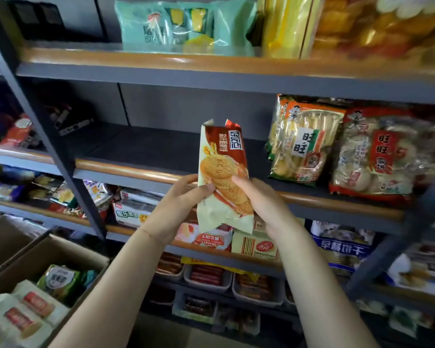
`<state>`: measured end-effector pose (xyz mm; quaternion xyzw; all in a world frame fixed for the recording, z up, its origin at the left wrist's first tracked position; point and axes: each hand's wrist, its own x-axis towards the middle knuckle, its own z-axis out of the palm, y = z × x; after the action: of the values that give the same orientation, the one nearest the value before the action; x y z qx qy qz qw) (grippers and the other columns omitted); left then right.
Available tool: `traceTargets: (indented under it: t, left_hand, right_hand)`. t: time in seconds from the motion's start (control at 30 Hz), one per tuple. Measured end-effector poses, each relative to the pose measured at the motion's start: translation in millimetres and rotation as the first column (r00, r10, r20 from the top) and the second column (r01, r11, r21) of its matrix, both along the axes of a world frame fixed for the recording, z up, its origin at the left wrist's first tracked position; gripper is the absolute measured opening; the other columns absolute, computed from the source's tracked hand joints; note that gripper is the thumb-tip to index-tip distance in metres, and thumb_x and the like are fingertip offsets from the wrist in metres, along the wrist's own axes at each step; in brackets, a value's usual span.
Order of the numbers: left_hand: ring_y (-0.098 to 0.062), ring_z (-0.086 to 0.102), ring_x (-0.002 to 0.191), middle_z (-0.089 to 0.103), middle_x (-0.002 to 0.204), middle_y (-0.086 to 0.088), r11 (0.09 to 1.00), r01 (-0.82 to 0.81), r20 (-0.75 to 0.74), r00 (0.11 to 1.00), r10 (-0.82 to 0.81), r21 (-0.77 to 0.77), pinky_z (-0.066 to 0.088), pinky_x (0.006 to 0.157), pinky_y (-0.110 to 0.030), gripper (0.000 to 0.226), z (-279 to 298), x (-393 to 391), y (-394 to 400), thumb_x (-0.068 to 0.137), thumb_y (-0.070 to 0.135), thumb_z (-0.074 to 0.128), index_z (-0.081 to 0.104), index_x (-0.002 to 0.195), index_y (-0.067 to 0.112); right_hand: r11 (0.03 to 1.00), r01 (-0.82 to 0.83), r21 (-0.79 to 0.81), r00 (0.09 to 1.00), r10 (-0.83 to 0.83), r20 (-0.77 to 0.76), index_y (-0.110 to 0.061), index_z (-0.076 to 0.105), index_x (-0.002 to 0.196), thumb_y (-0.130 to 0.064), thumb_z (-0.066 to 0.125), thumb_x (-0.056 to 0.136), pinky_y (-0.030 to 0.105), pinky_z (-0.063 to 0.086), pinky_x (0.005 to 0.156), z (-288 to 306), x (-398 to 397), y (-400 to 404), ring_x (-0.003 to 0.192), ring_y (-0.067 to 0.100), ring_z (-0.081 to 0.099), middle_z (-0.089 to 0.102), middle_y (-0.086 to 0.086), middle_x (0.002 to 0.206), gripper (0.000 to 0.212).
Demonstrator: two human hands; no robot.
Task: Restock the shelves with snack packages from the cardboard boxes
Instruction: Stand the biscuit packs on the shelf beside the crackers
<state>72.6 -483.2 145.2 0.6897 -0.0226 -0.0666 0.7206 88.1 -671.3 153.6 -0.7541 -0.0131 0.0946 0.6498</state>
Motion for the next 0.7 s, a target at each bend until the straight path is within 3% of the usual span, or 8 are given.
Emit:
traceTargets:
  t: [0.07, 0.2, 0.3, 0.37, 0.47, 0.57, 0.7]
  left_hand:
    - [-0.027, 0.074, 0.102, 0.075, 0.115, -0.01, 1.0, -0.011, 0.041, 0.999, 0.011, -0.016, 0.059, 0.075, -0.033, 0.055, 3, 8, -5, 0.084, 0.036, 0.077, 0.056, 0.132, 0.019]
    - [-0.027, 0.074, 0.103, 0.073, 0.115, -0.01, 0.999, 0.004, 0.12, 0.993, -0.008, 0.039, 0.058, 0.09, -0.045, 0.06, 9, 42, -12, 0.082, 0.035, 0.082, 0.051, 0.132, 0.021]
    - [-0.026, 0.074, 0.1, 0.073, 0.113, -0.011, 0.997, 0.003, 0.161, 0.987, -0.015, 0.074, 0.06, 0.085, -0.041, 0.05, 15, 77, -15, 0.088, 0.026, 0.078, 0.052, 0.13, 0.019]
    - [-0.028, 0.074, 0.101, 0.072, 0.114, -0.013, 0.997, 0.007, 0.19, 0.981, -0.021, 0.077, 0.061, 0.081, -0.037, 0.047, 16, 106, -16, 0.089, 0.018, 0.077, 0.052, 0.129, 0.015]
    - [-0.028, 0.069, 0.107, 0.068, 0.116, -0.01, 0.986, -0.03, 0.248, 0.969, -0.011, 0.163, 0.06, 0.087, -0.038, 0.046, 9, 156, -17, 0.088, 0.01, 0.077, 0.054, 0.127, 0.015]
    - [-0.023, 0.066, 0.106, 0.066, 0.114, -0.002, 0.96, -0.1, 0.302, 0.953, 0.017, 0.263, 0.057, 0.091, -0.039, 0.046, 2, 201, -23, 0.087, 0.012, 0.077, 0.057, 0.129, 0.015]
    - [-0.019, 0.064, 0.112, 0.066, 0.121, 0.001, 0.899, -0.119, 0.315, 0.949, -0.022, 0.421, 0.053, 0.1, -0.035, 0.045, -7, 255, -34, 0.089, 0.025, 0.075, 0.06, 0.131, 0.021]
  right_hand:
    - [1.0, 0.005, -0.02, 0.997, -0.003, 0.077, -0.027, 0.068, 0.111, -0.054, 0.06, 0.093, 0.024, 0.054, 0.073, 3, 1, -10, 0.087, 0.005, 0.073, 0.076, -0.011, 0.099, 0.034]
    - [0.982, 0.188, -0.007, 0.963, -0.182, 0.2, -0.025, 0.054, 0.124, -0.054, 0.065, 0.09, 0.036, 0.056, 0.088, 6, 21, -13, 0.101, 0.013, 0.069, 0.068, -0.007, 0.116, 0.046]
    - [0.959, 0.275, -0.065, 0.933, -0.25, 0.26, -0.025, 0.047, 0.12, -0.047, 0.06, 0.096, 0.031, 0.055, 0.081, 11, 48, -8, 0.097, 0.01, 0.063, 0.06, -0.008, 0.112, 0.035]
    - [0.943, 0.31, -0.123, 0.914, -0.26, 0.311, -0.023, 0.049, 0.12, -0.039, 0.056, 0.1, 0.026, 0.051, 0.075, 13, 71, -4, 0.094, 0.008, 0.06, 0.059, -0.008, 0.107, 0.026]
    - [0.885, 0.381, -0.267, 0.885, -0.266, 0.383, -0.02, 0.057, 0.122, -0.029, 0.053, 0.101, 0.034, 0.054, 0.084, 9, 113, 3, 0.102, 0.019, 0.061, 0.063, 0.0, 0.115, 0.023]
    - [0.816, 0.468, -0.338, 0.851, -0.313, 0.422, -0.022, 0.06, 0.128, -0.023, 0.055, 0.099, 0.038, 0.057, 0.088, 1, 150, 10, 0.103, 0.024, 0.064, 0.066, 0.005, 0.119, 0.029]
    - [0.796, 0.52, -0.311, 0.838, -0.403, 0.369, -0.018, 0.059, 0.135, -0.016, 0.052, 0.101, 0.031, 0.052, 0.09, -9, 186, 11, 0.115, 0.026, 0.061, 0.064, 0.007, 0.127, 0.035]
